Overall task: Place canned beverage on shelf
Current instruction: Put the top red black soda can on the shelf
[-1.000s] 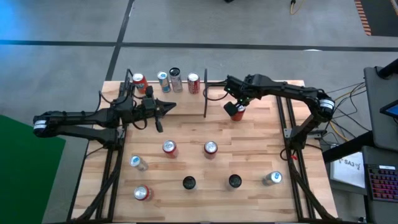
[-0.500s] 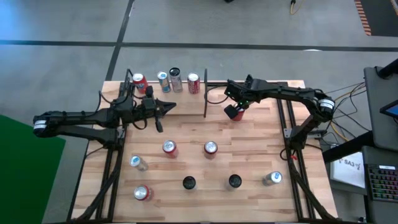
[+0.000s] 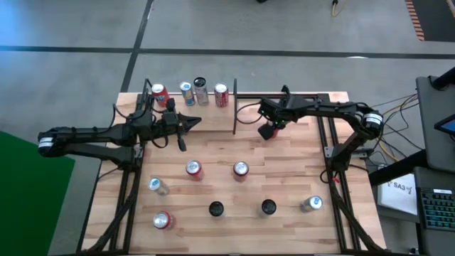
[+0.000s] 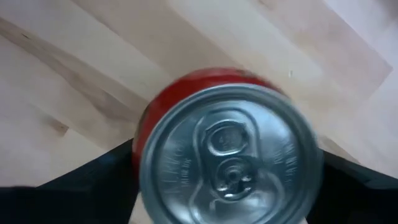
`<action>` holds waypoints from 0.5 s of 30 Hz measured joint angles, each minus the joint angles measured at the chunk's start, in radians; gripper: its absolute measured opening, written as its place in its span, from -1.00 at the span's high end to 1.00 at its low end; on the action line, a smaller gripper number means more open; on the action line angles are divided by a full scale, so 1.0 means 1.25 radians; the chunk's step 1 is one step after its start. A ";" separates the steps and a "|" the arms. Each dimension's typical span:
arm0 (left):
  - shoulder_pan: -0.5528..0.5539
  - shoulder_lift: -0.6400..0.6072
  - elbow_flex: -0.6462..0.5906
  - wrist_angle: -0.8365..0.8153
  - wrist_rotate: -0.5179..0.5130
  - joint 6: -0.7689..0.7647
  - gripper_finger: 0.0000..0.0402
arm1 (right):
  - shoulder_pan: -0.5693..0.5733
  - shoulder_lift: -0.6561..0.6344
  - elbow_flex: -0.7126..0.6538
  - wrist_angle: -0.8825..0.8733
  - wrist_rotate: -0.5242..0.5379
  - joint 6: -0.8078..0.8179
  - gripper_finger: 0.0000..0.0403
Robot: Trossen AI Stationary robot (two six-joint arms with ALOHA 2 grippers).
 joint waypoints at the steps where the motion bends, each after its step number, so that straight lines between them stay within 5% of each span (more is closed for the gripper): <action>1: 0.000 0.000 0.000 0.000 0.000 0.000 1.00 | 0.000 0.000 -0.003 0.001 0.002 0.001 -0.57; 4: 0.000 0.000 0.000 0.000 0.000 0.000 1.00 | 0.000 -0.002 -0.006 0.009 0.002 0.001 -0.40; 15: 0.000 0.000 0.000 0.001 0.000 -0.008 1.00 | 0.000 -0.025 0.034 0.006 0.002 -0.022 -0.40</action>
